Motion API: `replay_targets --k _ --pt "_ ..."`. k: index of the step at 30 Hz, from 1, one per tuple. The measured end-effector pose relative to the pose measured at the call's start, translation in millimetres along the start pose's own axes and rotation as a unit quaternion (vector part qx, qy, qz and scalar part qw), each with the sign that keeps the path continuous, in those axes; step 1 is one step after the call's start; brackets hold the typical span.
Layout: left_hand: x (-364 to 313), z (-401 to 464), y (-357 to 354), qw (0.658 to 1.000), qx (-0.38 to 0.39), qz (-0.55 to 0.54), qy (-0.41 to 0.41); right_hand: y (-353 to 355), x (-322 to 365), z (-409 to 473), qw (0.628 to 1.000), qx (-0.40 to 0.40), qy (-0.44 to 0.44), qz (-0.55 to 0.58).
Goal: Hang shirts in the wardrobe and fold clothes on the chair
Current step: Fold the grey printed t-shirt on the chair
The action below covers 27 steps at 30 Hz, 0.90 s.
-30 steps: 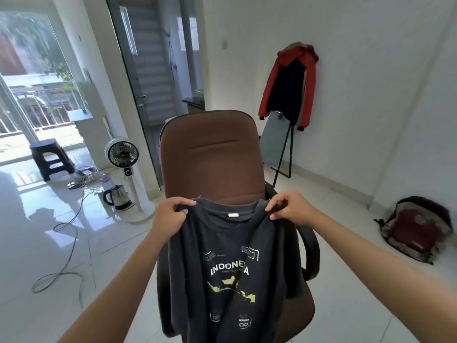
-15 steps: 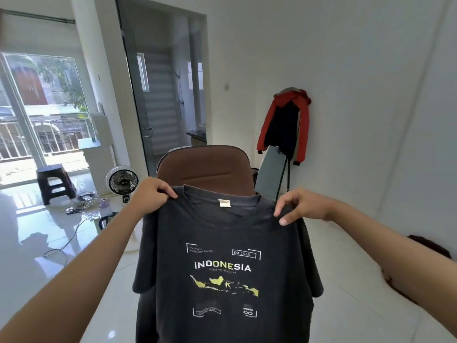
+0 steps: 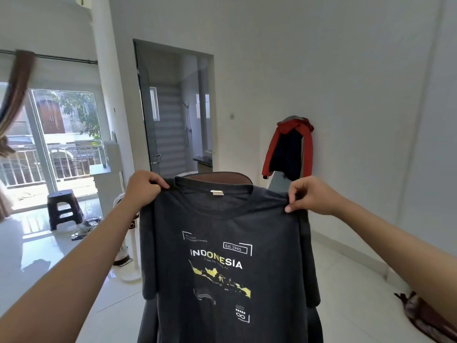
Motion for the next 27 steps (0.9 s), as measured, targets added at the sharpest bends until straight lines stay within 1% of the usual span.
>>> replay_targets --k 2,3,5,9,14,19,21,27 --pt "-1 4 4 1.000 -0.013 -0.001 0.001 6 2 4 0.990 -0.110 0.033 -0.087" --pt "-2 6 5 1.000 -0.018 0.000 0.000 8 2 5 0.984 -0.145 0.046 -0.097" --pt "-4 9 6 1.000 -0.020 -0.003 -0.007 11 1 8 0.979 -0.177 0.050 -0.084" --pt "-2 13 10 1.000 -0.019 -0.010 -0.012 10 5 14 0.989 -0.141 0.049 -0.023" --pt "9 16 16 1.000 -0.023 -0.017 0.006 10 19 14 0.994 -0.092 0.035 0.045" --pt "17 16 20 0.999 -0.011 -0.031 0.022 8 31 14 0.987 -0.013 0.058 0.148" --pt "20 16 20 0.999 -0.004 -0.034 0.020 7 32 15 0.984 0.013 0.056 0.168" --pt "24 11 15 0.998 0.026 -0.047 0.021 13 45 7 0.979 0.007 0.064 0.194"
Point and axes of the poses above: each hand's wrist, its own z-axis towards the middle knuckle, its own y-axis out of the back of the hand, x = y × z, the point moved 5 cm from there along z, towards the middle knuckle, and after that the axes turned 10 degrees about -z, right-handed, at the moved point
